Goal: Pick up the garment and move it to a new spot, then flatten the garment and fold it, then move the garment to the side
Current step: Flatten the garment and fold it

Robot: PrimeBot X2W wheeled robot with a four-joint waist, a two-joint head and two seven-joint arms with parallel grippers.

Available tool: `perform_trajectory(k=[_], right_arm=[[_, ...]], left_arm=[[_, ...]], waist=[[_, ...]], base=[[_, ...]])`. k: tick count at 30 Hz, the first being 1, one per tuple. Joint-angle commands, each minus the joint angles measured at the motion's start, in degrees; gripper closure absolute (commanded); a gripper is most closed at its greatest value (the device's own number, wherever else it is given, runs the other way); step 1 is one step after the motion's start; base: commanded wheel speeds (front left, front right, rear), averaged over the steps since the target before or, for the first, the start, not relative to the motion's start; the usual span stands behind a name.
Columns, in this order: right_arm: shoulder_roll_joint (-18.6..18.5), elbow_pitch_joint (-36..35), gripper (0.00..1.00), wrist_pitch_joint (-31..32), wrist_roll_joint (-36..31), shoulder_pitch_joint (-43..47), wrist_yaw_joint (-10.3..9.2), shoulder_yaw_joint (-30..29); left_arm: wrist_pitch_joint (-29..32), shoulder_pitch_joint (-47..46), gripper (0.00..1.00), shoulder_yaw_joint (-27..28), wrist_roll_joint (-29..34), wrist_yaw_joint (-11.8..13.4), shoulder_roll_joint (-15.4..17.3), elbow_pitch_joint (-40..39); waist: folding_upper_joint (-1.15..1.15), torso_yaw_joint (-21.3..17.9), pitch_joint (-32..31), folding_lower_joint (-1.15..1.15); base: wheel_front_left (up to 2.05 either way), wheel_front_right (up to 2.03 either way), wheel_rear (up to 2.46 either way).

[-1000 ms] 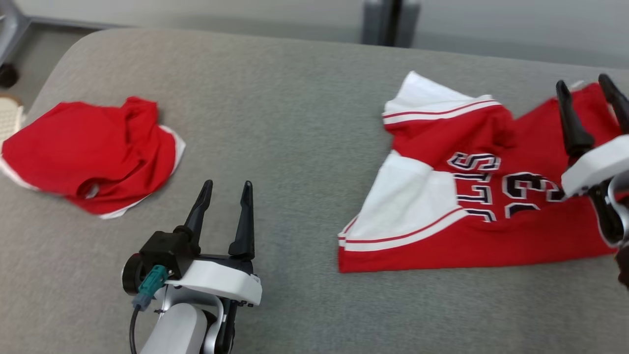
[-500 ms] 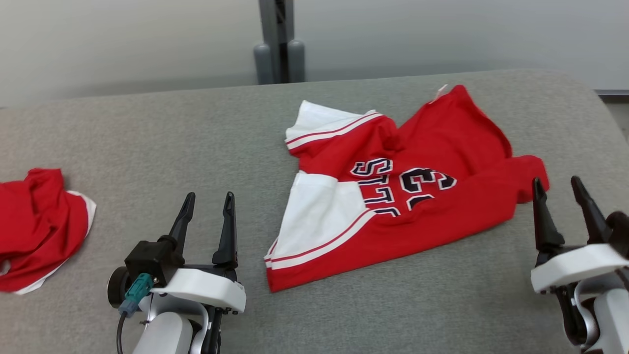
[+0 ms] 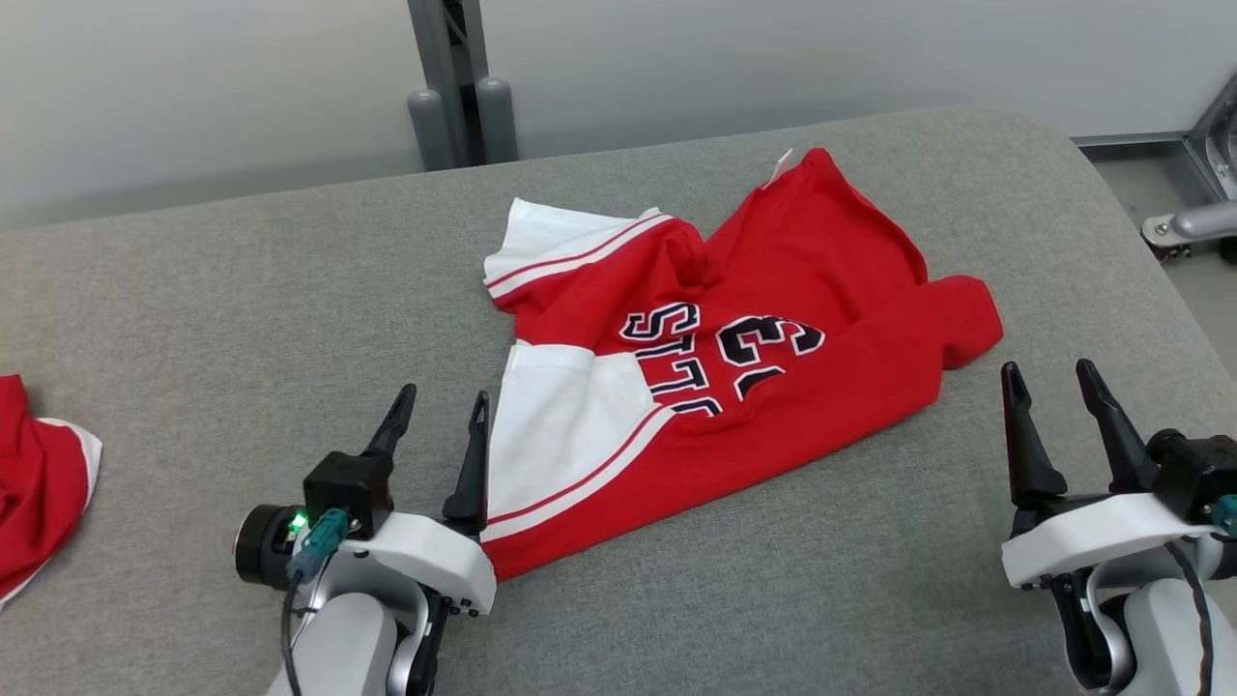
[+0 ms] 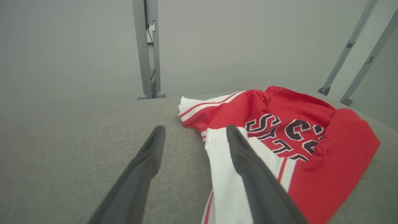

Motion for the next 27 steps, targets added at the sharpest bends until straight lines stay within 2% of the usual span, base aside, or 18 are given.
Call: perform_trajectory(k=[1,4,10,27], right_arm=[[-0.02,-0.22,0.0,-0.05,-0.15,-0.56,0.01,0.21],[1.02,-0.87,0.0,-0.05,0.47,-0.59,0.01,0.69],[2.48,-1.31,0.0,-0.04,1.11,-0.27,0.01,1.26],[3.41,-1.1,0.0,-0.05,0.54,-1.13,0.01,0.66]], left_arm=[[-0.08,-1.47,0.0,-0.28,0.73,-0.49,0.21,1.7],[-0.08,-5.52,0.0,-1.61,3.59,-1.76,0.47,7.96],[-0.06,-13.72,0.0,-1.81,5.42,-3.83,0.97,19.74],[-0.07,-20.29,0.0,-1.11,4.57,-6.11,0.61,29.72]], waist=[[0.0,-0.97,0.9,0.0],[0.0,-2.27,2.05,0.0],[0.0,-5.06,3.96,0.0],[0.0,-6.56,5.46,0.0]], base=[[0.0,0.0,0.0],[0.0,0.0,0.0],[0.0,0.0,0.0],[0.0,0.0,0.0]])
